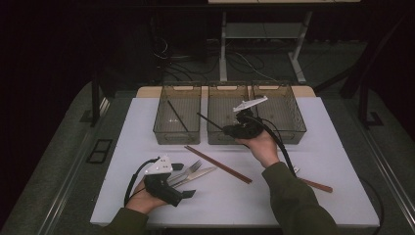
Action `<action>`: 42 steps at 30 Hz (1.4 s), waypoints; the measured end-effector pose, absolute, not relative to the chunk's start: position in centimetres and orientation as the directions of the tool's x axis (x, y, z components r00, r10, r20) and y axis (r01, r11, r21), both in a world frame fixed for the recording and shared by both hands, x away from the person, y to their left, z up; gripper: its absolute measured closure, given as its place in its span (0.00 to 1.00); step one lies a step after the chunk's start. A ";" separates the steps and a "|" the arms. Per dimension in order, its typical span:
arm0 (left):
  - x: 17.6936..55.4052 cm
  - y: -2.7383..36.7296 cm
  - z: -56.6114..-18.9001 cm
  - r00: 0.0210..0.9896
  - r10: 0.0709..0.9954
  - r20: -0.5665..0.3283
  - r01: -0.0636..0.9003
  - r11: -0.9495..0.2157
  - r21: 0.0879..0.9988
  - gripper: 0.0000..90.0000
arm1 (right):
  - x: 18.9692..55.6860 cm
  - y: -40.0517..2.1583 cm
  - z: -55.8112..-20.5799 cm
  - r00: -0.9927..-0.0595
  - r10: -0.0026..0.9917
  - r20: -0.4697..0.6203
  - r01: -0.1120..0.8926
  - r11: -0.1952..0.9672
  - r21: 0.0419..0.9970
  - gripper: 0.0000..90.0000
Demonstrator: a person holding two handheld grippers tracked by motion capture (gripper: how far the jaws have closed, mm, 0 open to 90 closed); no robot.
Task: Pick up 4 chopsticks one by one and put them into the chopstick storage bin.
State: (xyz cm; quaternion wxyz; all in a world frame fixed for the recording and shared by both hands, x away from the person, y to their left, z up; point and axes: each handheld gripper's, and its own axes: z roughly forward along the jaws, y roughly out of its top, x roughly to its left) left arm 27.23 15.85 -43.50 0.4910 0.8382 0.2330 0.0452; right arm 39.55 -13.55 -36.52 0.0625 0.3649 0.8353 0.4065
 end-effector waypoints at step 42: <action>27.4 15.6 -43.5 0.897 0.416 -0.149 0.334 -0.416 0.846 0.00 | 47.5 -2.2 -35.5 -0.692 0.713 0.114 0.572 0.446 0.688 0.95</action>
